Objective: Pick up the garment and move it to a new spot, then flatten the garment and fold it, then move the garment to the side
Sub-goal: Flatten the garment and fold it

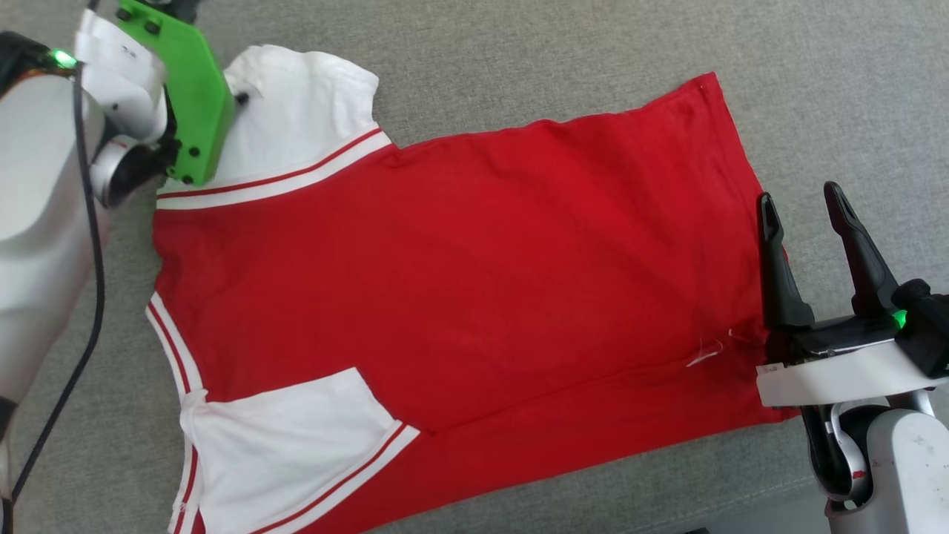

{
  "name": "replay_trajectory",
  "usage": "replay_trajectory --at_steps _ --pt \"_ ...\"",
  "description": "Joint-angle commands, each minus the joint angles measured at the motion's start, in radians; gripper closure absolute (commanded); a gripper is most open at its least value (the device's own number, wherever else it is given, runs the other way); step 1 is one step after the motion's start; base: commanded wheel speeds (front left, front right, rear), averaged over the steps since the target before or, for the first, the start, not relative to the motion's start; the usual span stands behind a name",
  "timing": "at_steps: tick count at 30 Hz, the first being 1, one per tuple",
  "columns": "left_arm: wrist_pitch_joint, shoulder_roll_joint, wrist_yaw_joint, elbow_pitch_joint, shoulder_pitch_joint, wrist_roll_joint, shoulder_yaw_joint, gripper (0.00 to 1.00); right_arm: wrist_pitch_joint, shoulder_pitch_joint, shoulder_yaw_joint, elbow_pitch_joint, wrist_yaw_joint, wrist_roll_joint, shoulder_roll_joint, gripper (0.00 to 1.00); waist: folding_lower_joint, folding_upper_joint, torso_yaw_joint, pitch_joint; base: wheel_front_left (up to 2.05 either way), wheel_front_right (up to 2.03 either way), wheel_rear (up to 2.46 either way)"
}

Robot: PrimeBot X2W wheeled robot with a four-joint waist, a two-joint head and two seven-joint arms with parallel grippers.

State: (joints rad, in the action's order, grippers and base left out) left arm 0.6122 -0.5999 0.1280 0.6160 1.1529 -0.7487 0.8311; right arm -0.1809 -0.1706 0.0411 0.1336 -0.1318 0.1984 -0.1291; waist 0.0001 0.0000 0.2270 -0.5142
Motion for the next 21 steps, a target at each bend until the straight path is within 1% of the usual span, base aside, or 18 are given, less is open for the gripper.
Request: replay_trajectory --at_steps 1,4,6,7,8,9,13,18,21 --pt "-0.02 -0.004 0.003 0.035 0.016 -0.002 0.001 0.0 -0.008 -0.017 0.002 -0.006 0.001 0.0 0.006 0.0 -0.0001 0.0 0.01 -0.015 0.0 0.0 0.0" --pt "-0.052 0.01 0.003 0.093 0.031 -0.002 0.001 0.0 -0.01 -0.021 0.004 -0.015 0.001 -0.001 0.003 0.0 -0.0001 0.0 0.01 -0.021 0.0 0.0 0.0" --pt "-0.042 0.024 0.003 0.12 0.029 -0.015 0.01 0.0 -0.011 -0.022 0.005 -0.021 0.001 -0.001 0.001 0.0 -0.0001 0.0 0.007 -0.02 0.0 0.0 0.0" --pt "-0.036 0.027 0.003 0.131 0.029 -0.026 0.016 0.24 -0.011 -0.023 0.006 -0.024 0.001 -0.002 0.001 0.0 -0.0001 0.0 0.006 -0.02 0.0 0.0 0.0" --pt "-0.031 0.03 0.003 0.138 0.027 -0.037 0.022 0.64 -0.012 -0.024 0.006 -0.026 0.001 -0.002 0.0 0.0 -0.0001 0.0 0.004 -0.02 0.0 0.0 0.0" --pt "-0.027 0.036 0.003 0.143 0.023 -0.054 0.027 1.0 -0.012 -0.025 0.006 -0.028 0.001 -0.002 -0.001 0.0 -0.0001 0.0 0.002 -0.018 0.0 0.0 0.0" --pt "-0.037 0.056 0.003 0.159 0.001 -0.124 0.026 1.0 -0.008 -0.028 0.009 -0.038 0.001 -0.006 -0.011 0.0 -0.0001 0.0 -0.01 0.001 0.0 0.0 0.0" --pt "-0.126 0.074 0.003 0.168 -0.017 -0.168 0.01 1.0 0.015 -0.028 0.0 -0.039 0.001 -0.008 -0.037 0.0 -0.0001 0.0 -0.027 0.051 0.0 0.0 0.0" --pt "-0.183 0.084 0.003 0.16 -0.033 -0.193 0.0 1.0 0.069 -0.023 0.001 -0.037 0.001 -0.005 -0.077 0.0 -0.0001 0.0 -0.044 0.089 0.0 0.0 0.0"
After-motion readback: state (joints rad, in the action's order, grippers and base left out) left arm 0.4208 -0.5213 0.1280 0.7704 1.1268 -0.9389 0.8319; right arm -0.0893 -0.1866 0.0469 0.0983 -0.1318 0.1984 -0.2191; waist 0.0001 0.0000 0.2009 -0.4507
